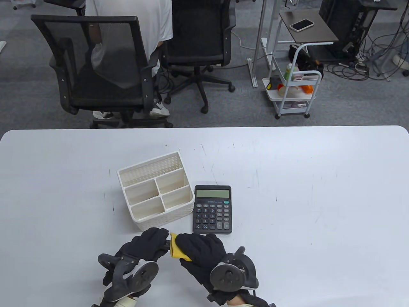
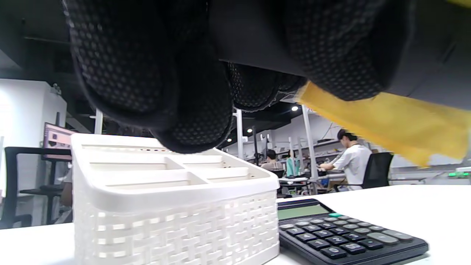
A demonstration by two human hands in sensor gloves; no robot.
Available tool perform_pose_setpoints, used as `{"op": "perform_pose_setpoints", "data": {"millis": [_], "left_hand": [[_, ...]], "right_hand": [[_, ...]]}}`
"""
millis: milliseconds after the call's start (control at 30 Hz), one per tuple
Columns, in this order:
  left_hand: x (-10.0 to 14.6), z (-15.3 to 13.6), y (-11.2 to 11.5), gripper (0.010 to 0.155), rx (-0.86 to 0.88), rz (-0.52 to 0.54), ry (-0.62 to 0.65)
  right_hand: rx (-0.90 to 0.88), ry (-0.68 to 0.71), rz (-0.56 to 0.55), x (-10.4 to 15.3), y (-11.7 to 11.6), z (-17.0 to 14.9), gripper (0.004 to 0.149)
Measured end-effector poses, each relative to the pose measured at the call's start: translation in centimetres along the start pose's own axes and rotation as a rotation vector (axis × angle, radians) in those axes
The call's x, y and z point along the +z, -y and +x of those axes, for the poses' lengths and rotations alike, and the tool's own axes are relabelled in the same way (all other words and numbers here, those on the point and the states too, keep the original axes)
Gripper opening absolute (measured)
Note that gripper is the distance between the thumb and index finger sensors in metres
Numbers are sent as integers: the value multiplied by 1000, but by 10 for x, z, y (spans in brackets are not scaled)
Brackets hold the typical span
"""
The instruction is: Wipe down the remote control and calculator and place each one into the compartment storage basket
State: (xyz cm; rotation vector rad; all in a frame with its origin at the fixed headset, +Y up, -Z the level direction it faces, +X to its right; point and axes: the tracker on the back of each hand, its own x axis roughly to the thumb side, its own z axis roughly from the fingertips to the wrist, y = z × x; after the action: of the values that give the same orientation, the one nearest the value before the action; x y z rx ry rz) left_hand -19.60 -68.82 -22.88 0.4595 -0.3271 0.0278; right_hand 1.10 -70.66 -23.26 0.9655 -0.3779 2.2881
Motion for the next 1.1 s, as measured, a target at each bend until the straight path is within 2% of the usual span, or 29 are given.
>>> {"op": "perform_pose_setpoints", "data": {"millis": [133,200,300,467,600,767,900,1100], "left_hand": [[0,6,-4,51,-57,56,63],[0,7,-3,52,-3,50,53],[0,4,-1,53,-15,28,40],[0,-7,0,53,43,2,-26],[3,-3,-3,54,12,30,6],[1,4,-3,54,8,44,39],[-1,-2,2,54,21,13,3],[-2,-22,11,54,141,-51,-81]], "right_hand": [[80,-39,39,-3,-6,2,60],[115,-77,54,-3,-4,-1,60],[74,-131,61,0,1,-7,56],[146,-53,-38,4,6,-1,54],[87,21,-18,2,-3,5,55],[54,-103,57,1,-4,-5,57],[55,-146,33,2,3,-14,54],[98,-70,-37,5,11,-9,51]]}}
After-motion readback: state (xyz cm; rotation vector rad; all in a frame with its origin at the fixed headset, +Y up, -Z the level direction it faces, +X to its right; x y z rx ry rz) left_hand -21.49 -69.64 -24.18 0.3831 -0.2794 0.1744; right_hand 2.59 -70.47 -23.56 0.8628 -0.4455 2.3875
